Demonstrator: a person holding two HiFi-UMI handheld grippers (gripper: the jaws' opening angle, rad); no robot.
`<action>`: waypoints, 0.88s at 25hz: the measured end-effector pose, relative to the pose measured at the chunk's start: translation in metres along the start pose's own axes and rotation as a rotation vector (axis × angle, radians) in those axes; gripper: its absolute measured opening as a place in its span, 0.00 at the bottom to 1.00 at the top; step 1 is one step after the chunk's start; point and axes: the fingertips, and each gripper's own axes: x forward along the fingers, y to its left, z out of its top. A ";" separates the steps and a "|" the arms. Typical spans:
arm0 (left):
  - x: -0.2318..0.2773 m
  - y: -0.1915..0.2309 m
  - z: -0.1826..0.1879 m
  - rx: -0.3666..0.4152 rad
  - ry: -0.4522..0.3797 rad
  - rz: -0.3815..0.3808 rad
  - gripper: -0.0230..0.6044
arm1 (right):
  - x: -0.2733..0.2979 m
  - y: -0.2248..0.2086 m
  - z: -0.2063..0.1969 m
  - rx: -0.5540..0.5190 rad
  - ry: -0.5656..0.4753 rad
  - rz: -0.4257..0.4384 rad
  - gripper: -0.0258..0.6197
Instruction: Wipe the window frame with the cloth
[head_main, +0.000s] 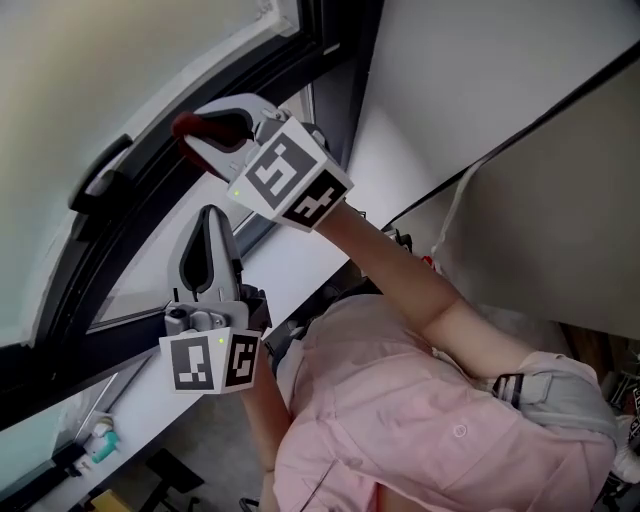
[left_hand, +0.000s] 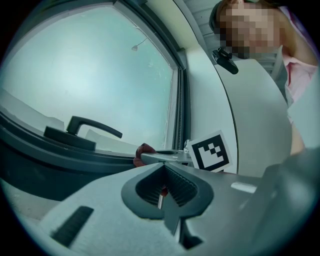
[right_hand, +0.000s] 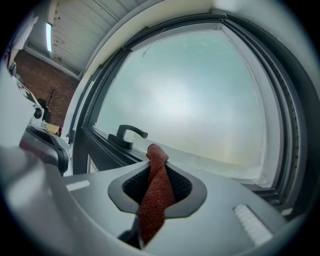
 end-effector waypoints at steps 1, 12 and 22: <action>0.001 -0.002 0.000 0.003 -0.001 -0.005 0.03 | 0.000 -0.002 0.001 0.004 -0.001 0.015 0.13; -0.017 -0.017 -0.011 0.006 0.023 -0.040 0.03 | 0.000 0.002 -0.001 0.001 0.012 0.061 0.13; -0.031 -0.016 -0.007 0.004 0.014 -0.052 0.03 | -0.001 0.002 -0.001 -0.002 0.033 0.044 0.13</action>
